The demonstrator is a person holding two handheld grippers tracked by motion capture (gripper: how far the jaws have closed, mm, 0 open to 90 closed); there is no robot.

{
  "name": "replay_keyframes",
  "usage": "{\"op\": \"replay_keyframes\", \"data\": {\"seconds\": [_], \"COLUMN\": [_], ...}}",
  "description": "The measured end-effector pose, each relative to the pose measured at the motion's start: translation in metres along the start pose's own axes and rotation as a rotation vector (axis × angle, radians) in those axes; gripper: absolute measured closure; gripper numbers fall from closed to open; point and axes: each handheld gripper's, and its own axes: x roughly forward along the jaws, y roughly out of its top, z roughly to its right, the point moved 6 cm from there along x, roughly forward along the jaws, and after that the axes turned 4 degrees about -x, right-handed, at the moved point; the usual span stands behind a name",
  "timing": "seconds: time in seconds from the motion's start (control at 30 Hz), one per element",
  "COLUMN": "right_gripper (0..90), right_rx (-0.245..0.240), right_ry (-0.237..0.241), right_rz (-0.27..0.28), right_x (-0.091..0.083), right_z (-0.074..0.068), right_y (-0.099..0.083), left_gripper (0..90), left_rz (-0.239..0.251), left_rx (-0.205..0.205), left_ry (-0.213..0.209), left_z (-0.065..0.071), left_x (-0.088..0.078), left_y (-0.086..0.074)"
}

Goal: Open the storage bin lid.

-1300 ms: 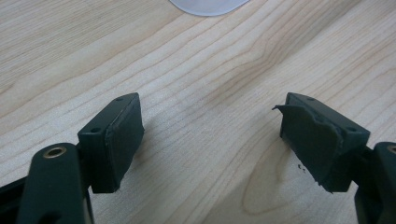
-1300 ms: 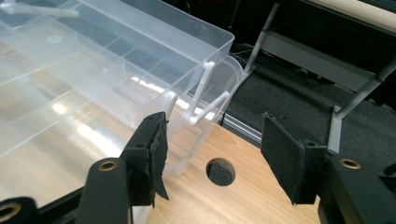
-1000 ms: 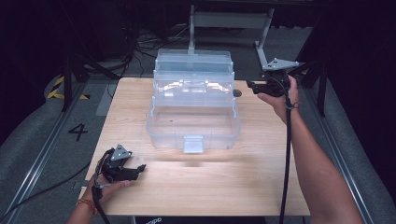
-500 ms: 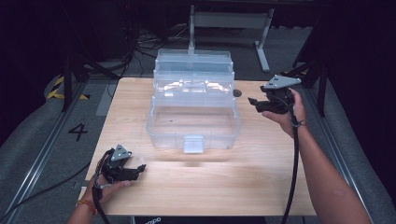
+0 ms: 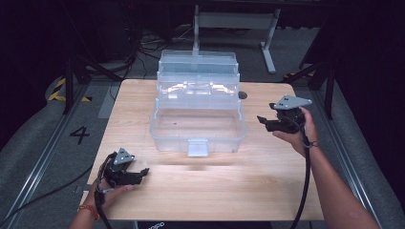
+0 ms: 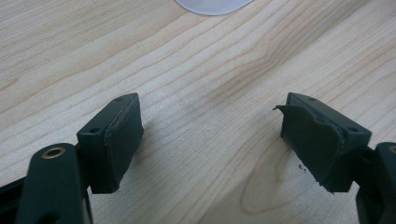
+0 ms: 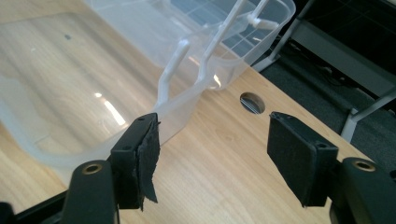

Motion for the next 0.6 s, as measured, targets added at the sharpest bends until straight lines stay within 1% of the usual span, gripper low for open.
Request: {"op": "replay_keyframes", "data": {"seconds": [0.1,0.17,0.2,0.23,0.27,0.3,0.33,0.37,0.47,0.6], "right_gripper": [35.0,34.7,34.6,33.5,33.5,33.4,33.4,33.1,32.8,32.2], "right_rx": [0.002,-0.009,-0.010,-0.020,-0.020,-0.037,-0.037,-0.043,-0.036,-0.039], "right_ry": [0.008,0.005,0.005,-0.012,-0.012,-0.019,-0.019,-0.009,0.003,0.015], "right_rz": [0.001,-0.010,-0.017,-0.038,-0.038,-0.063,-0.063,-0.073,-0.086,-0.106], "right_x": [-0.001,-0.002,-0.002,-0.003,-0.003,-0.002,-0.002,-0.001,-0.001,0.000], "right_z": [-0.003,-0.007,-0.009,-0.012,-0.012,-0.016,-0.016,-0.021,-0.027,-0.034], "right_y": [-0.005,-0.012,-0.015,-0.021,-0.021,-0.030,-0.030,-0.036,-0.044,-0.058], "left_gripper": [21.4,21.3,21.3,21.3,21.3,21.3,21.4,21.3,21.3,21.3], "left_rz": [0.000,0.001,0.000,0.000,0.000,0.001,0.001,0.001,0.001,0.001], "left_rx": [0.001,0.002,-0.001,-0.001,0.000,0.001,0.001,0.002,0.001,-0.003], "left_ry": [0.001,0.002,0.003,0.003,0.003,0.003,0.003,0.003,0.003,0.004], "left_z": [0.000,0.000,0.000,0.000,0.000,0.000,0.000,0.000,0.000,0.000], "left_x": [0.000,0.000,0.000,0.000,0.000,0.000,0.000,0.000,0.000,0.000], "left_y": [0.000,0.000,0.000,0.000,0.000,0.000,0.000,0.000,0.000,0.000]}}
